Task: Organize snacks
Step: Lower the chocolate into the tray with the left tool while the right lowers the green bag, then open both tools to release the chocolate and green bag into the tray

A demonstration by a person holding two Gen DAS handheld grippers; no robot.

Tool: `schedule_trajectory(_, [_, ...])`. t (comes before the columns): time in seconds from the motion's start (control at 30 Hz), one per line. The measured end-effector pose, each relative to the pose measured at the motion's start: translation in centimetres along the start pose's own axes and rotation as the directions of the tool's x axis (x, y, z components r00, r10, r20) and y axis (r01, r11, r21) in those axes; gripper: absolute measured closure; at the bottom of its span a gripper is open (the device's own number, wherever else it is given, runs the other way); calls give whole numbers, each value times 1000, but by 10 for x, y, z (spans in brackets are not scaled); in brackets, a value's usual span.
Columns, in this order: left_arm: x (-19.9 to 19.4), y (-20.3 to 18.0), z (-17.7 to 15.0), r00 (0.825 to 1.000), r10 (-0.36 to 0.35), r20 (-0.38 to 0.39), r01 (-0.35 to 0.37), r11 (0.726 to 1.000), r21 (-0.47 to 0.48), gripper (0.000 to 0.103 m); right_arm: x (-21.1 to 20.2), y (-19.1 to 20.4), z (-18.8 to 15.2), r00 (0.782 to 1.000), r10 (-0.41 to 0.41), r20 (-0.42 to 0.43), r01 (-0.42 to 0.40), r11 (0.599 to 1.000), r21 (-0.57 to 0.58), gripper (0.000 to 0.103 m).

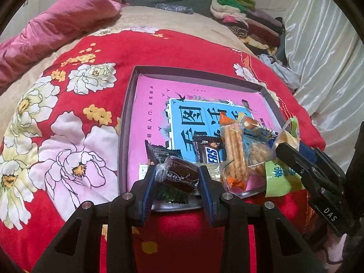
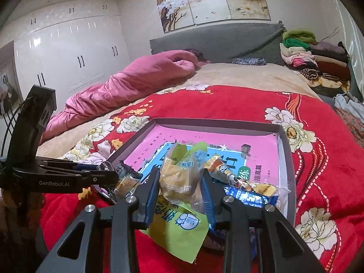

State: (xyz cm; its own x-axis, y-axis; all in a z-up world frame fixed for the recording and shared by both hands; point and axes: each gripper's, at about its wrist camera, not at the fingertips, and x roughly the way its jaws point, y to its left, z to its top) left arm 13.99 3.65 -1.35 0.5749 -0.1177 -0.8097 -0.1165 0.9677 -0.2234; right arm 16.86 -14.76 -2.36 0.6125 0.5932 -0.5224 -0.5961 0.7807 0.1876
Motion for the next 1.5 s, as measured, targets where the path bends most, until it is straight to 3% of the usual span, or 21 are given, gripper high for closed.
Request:
schedule_trajectory(0.53, [8,-3,5,1000,17,9,-17,1000,11,65,13,3,1,1000,18,-16,-18,1000,-13,67])
schedule_trajectory(1.5, [9,-3,5,1000,18,11,-18,1000,6,65,26,6,-4,997,-55,-56,52,997,-61,66])
